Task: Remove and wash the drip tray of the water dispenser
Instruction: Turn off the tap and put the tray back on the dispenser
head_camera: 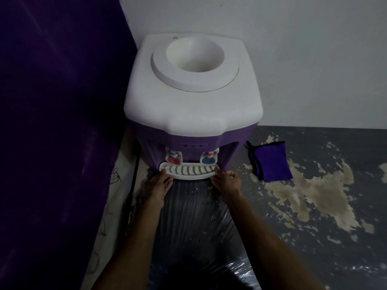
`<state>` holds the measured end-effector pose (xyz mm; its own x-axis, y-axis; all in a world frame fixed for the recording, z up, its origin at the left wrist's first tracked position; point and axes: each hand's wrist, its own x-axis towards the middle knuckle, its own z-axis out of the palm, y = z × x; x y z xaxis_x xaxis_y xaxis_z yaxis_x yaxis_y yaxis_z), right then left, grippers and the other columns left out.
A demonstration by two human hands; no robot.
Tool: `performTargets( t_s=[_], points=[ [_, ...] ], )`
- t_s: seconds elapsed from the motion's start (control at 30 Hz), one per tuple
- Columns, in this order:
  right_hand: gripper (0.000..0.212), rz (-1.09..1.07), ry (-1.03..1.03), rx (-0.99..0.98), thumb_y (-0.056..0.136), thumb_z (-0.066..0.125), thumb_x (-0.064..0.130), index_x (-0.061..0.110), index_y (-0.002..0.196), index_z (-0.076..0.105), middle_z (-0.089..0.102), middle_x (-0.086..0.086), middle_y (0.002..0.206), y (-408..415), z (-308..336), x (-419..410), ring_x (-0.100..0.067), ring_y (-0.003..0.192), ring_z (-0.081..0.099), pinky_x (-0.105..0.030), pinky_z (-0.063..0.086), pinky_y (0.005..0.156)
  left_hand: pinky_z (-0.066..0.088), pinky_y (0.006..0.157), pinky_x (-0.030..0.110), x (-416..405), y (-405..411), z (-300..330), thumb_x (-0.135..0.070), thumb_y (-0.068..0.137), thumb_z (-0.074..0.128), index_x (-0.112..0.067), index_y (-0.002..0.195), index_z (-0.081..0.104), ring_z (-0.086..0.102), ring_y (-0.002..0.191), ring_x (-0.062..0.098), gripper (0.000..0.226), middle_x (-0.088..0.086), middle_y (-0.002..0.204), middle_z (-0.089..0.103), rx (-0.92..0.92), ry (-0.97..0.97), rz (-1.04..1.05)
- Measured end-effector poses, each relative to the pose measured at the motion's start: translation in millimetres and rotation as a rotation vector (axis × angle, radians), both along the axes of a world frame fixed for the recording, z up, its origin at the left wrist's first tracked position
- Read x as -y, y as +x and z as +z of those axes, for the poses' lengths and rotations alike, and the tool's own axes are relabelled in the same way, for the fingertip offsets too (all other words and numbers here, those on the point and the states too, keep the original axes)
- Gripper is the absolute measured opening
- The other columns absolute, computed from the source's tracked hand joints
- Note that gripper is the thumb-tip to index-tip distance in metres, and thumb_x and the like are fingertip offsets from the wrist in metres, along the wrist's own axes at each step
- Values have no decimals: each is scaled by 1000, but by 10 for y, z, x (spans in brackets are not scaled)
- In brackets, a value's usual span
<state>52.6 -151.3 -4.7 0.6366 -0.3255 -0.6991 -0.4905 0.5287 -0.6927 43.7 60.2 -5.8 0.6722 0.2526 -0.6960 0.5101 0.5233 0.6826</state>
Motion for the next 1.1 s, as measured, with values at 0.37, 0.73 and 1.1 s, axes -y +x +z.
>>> performTargets(
  t_s=[0.37,0.73,1.1],
  points=[
    [31,95,-4,31,88,73,14,13,96,43,64,-13,82,-71,87,-13,-23,67,64,-29,59,55,49,93,31,99,-81,31,-26,95,59,-6,125,58,59,116,25,36,15,129,60,-36,-19,-99],
    [18,176,-71,40,96,61,11,12,103,44,61,-15,88,-188,145,107,-21,66,59,-31,52,62,53,80,31,444,-238,87,-26,94,60,-9,109,60,63,93,22,23,11,105,62,-105,-21,-291],
    [29,673,-846,102,98,53,43,25,119,61,69,-7,118,-337,233,465,-19,96,64,-29,48,80,50,91,33,931,-346,271,-22,92,62,-4,112,68,64,105,25,28,11,113,70,351,930,-1002]
  ],
)
